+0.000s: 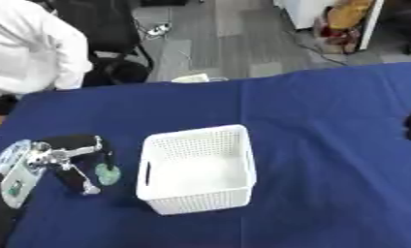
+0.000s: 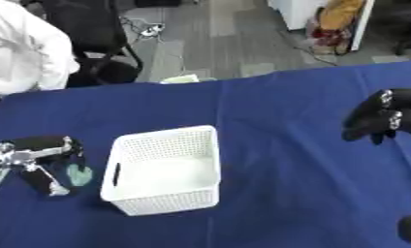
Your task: Pick up objects on the table and place them in the box.
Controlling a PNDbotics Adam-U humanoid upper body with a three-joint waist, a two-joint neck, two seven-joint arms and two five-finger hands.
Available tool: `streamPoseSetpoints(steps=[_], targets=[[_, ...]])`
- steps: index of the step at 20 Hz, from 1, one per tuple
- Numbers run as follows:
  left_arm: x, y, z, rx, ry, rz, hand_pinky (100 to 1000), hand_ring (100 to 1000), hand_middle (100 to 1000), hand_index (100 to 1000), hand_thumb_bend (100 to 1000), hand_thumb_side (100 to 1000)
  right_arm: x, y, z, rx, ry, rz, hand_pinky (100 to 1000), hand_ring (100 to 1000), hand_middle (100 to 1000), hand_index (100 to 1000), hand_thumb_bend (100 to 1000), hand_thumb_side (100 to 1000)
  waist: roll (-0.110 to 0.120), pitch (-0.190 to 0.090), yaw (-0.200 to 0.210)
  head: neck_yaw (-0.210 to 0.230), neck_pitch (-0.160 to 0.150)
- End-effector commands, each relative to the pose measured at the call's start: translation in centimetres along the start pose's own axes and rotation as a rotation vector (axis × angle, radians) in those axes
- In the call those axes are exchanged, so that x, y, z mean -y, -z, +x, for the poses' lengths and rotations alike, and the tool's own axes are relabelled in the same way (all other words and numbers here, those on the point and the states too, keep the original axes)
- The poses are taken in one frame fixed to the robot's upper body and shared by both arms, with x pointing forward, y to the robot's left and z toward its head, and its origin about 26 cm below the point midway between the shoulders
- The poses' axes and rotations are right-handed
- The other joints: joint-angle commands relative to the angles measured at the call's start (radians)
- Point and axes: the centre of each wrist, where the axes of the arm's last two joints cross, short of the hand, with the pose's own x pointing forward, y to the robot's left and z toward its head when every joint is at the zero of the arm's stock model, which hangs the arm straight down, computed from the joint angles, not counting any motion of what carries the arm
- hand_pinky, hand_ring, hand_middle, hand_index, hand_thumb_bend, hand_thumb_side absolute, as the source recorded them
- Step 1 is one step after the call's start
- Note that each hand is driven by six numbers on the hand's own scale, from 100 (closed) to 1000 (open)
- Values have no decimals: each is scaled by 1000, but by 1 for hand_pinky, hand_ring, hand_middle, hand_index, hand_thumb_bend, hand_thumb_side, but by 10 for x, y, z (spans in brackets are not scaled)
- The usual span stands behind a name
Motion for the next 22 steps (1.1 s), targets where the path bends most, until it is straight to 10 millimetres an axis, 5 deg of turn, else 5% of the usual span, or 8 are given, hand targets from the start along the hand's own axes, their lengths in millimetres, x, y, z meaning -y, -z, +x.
streamPoseSetpoints(steps=[1,2,4,8,15,22], targets=[[-20,-11,-4,-19,71,12,429,560,751,730,929,237,8,5,2,22,-25,14,100,246,508,594,731,1000,-5,-13,3,8,-7],[-22,-12,-5,-21,93,11,537,652,812,778,980,275,8,5,2,22,-25,16,100,245,508,594,734,1000,-5,-13,4,9,-7],[-26,-16,-6,-26,136,13,614,710,842,797,1000,306,8,4,2,20,-24,20,100,245,508,594,736,1000,-4,-14,5,10,-7],[-33,-25,-13,-59,215,5,653,737,857,792,1000,315,7,4,2,19,-23,26,100,244,508,594,741,1000,-3,-14,7,12,-7],[-32,-27,-26,-94,309,-58,647,736,855,791,1000,296,7,3,2,16,-20,35,100,244,508,594,747,1000,-2,-14,8,16,-6],[-18,-12,-25,-9,282,-12,550,678,818,791,1000,254,7,5,2,21,-21,29,100,245,508,595,738,1000,-3,-14,2,18,-6]])
